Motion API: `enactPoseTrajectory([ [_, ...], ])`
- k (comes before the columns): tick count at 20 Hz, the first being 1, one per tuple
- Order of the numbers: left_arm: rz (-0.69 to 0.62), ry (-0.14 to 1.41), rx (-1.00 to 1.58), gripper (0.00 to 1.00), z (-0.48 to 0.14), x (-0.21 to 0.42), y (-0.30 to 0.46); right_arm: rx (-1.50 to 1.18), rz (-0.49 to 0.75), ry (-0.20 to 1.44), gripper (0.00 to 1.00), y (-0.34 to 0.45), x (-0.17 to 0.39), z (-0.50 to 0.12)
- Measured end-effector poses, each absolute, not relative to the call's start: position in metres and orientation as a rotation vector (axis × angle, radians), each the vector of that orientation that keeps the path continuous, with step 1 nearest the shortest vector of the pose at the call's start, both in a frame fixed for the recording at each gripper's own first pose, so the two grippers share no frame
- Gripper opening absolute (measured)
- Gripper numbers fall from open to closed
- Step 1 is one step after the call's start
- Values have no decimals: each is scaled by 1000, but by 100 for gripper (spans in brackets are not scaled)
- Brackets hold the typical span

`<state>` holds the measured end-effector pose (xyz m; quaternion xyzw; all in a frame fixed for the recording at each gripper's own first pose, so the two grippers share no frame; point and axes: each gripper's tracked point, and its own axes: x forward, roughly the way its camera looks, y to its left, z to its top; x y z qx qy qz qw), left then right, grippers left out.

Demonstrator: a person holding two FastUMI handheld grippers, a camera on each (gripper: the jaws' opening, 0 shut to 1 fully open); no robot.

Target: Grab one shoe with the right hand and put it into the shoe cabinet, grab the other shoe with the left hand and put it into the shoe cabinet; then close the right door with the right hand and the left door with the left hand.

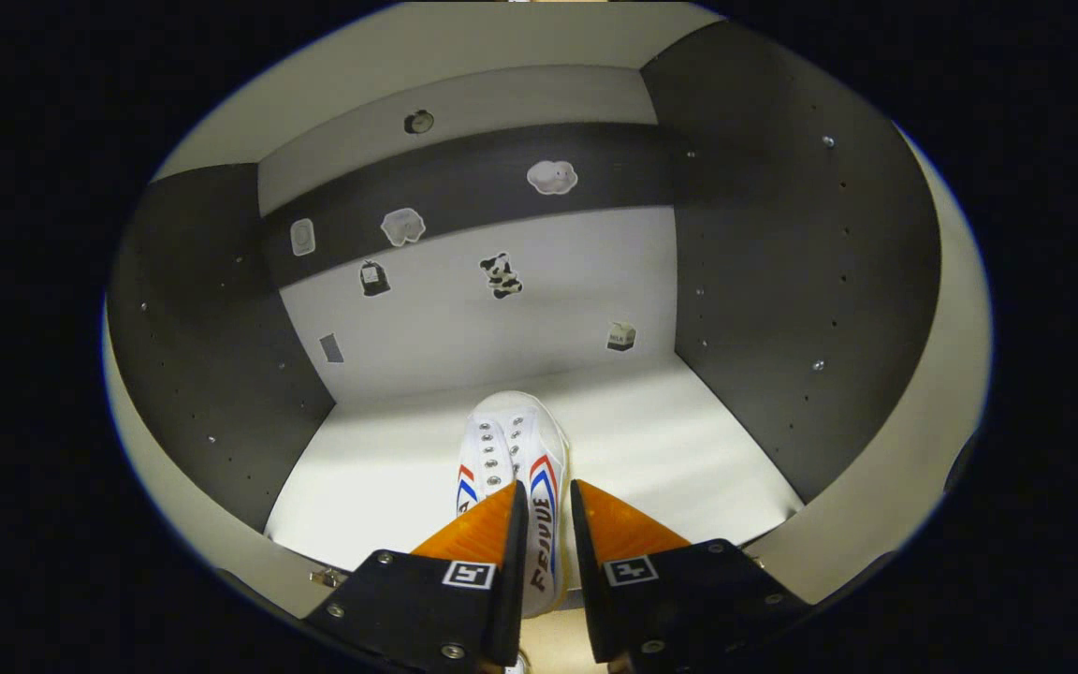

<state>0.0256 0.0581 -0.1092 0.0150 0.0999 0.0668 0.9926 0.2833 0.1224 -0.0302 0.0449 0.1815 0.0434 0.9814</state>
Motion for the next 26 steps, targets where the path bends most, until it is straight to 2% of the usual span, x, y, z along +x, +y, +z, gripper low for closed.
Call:
enactPoseTrajectory([
  [5, 83, 211, 22, 94, -118, 28, 38, 24, 110, 238, 48, 118, 225, -14],
  [10, 79, 243, 35, 98, -141, 28, 31, 35, 146, 179, 70, 111, 166, -9],
  [15, 75, 271, 36, 98, -161, 16, 26, 33, 137, 120, 84, 89, 115, -9],
  [16, 70, 281, 35, 98, -168, 12, 22, 36, 135, 115, 92, 85, 107, -10],
  [21, 41, 342, 47, 97, -213, -2, 3, 46, 122, 86, 93, 65, 80, -14],
  [26, -30, 475, 24, 98, -292, -2, -24, 20, 89, 61, 93, 44, 64, -16],
])
